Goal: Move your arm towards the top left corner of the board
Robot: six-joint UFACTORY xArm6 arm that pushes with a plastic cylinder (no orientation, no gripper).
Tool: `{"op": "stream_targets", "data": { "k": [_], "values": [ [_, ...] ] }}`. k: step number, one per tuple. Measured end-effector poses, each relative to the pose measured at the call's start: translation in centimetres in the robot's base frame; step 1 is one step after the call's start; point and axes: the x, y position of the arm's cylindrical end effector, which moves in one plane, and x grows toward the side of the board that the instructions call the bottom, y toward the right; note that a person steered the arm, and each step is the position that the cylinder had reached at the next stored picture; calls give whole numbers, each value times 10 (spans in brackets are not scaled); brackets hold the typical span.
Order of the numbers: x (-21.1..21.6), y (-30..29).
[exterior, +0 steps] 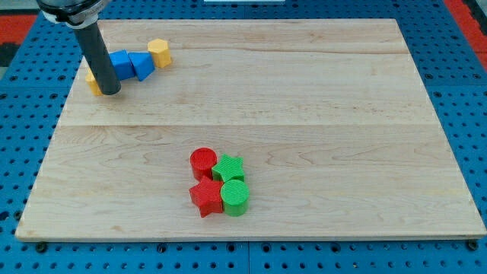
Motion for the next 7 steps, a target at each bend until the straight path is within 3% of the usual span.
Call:
{"op": "stream_targets", "data": {
  "k": [1, 2, 3, 4, 5, 6, 7],
  "values": [
    [10, 10],
    [13, 93],
    [-7, 200],
    [-63, 232],
    [-127, 211],
    [-167, 150],
    [-179, 65]
  ]
}}
